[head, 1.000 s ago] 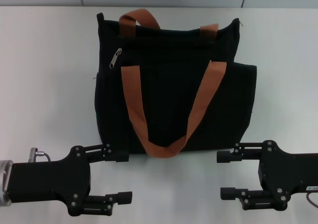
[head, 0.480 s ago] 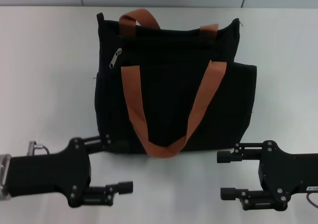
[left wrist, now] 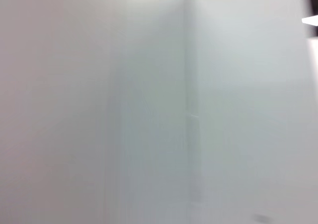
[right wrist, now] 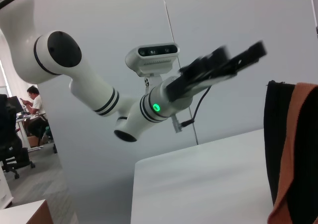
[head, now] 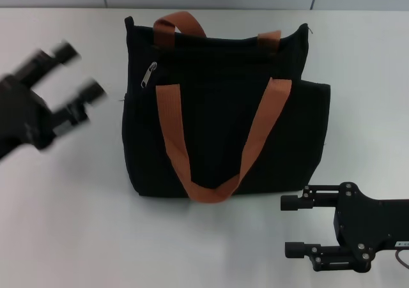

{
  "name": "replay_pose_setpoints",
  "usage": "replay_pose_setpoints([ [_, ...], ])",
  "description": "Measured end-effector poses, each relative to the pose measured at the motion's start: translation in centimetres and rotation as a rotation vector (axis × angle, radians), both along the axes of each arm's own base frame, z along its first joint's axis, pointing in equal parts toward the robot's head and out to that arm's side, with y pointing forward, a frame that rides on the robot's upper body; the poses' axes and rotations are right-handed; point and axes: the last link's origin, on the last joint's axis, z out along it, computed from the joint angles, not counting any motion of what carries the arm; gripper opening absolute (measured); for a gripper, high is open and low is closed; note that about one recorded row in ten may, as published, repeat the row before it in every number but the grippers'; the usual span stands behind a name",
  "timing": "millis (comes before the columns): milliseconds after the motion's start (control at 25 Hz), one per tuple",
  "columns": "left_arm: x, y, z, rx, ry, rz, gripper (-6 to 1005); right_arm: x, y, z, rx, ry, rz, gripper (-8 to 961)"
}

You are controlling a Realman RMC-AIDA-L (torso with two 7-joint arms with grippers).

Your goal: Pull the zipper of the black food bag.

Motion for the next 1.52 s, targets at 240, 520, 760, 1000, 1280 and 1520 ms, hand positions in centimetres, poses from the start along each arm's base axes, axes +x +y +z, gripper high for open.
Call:
replay_pose_setpoints([
  [240, -2.9, 2.7, 0.2, 0.125, 0.12, 0.23, 764, 0.0, -0.1, 0.0, -0.01, 0.002, -0.004, 651],
  [520, -2.4, 4.5, -1.9, 0.03, 0.297, 0.175, 756, 0.0, -0.1, 0.0, -0.009, 0.002, -0.008, 648],
  [760, -1.2, 6.1, -3.7, 0.019, 0.397, 0.116, 748, 0.0, 0.0, 0.0, -0.01, 0.0, -0.009, 646],
  [1000, -1.1, 7.1, -3.0, 0.111, 0.394, 0.142, 741, 0.0, 0.0, 0.1, -0.01, 0.003, -0.017, 644],
  [1280, -1.0, 6.8, -2.1, 0.195, 0.362, 0.127, 732, 0.0, 0.1, 0.1, -0.007, 0.007, -0.021, 641],
  [1520, -0.8, 6.4, -2.9, 0.233, 0.408, 0.079, 725, -0.1, 0.2, 0.1, -0.005, 0.007, -0.018, 639],
])
